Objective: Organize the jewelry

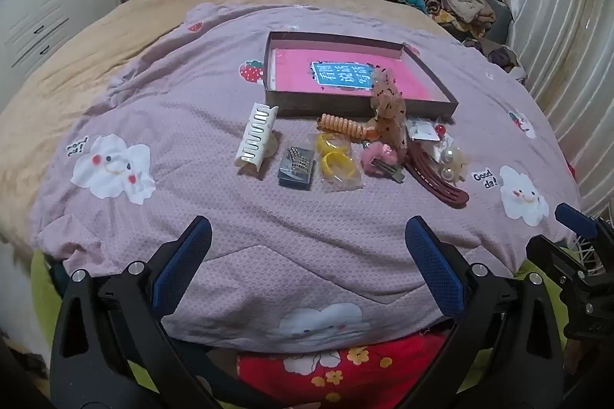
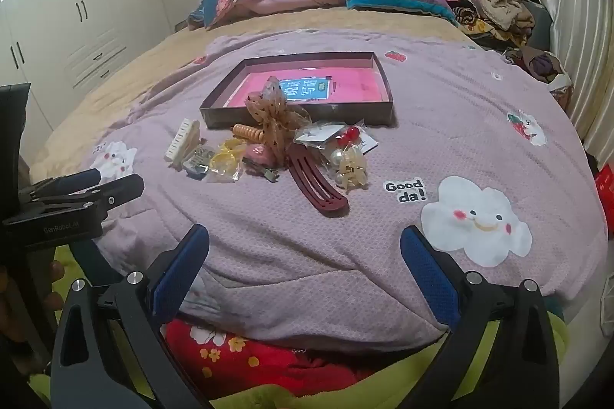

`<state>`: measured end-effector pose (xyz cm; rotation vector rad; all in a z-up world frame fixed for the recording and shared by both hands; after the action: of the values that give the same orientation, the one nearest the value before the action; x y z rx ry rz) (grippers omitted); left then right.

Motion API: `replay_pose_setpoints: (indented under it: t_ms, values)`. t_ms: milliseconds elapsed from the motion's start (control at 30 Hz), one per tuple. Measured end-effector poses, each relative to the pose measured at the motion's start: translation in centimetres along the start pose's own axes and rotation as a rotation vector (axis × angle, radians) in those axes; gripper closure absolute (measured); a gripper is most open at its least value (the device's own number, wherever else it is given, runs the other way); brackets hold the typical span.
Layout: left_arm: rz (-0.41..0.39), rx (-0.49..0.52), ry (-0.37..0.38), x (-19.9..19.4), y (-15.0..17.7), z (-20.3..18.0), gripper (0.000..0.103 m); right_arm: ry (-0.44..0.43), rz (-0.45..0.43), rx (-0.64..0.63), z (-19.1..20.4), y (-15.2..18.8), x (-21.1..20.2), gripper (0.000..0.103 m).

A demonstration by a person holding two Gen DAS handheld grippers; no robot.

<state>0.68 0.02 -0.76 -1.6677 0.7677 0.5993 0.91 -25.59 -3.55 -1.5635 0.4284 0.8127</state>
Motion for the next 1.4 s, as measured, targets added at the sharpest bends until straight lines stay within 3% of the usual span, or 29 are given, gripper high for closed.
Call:
replay_pose_setpoints:
  t_ms: [1400]
  values:
    - [-0.019,0.000,0.015,-0.8,-0.3,-0.6,0.008,0.003,-0.017,-0.004,0.1,-0.2,-0.6,0.004]
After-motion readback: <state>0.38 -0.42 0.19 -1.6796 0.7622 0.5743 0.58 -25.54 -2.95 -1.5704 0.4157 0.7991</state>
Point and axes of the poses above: each gripper's, at about its wrist camera, not at the fingertips, and x roughly the way its jaws point, z to its left, y to its underside, the point moved 1 cm from there along x, roughly the way its jaws point, and after that the axes turned 10 degrees about y, right-handed, at the moved point
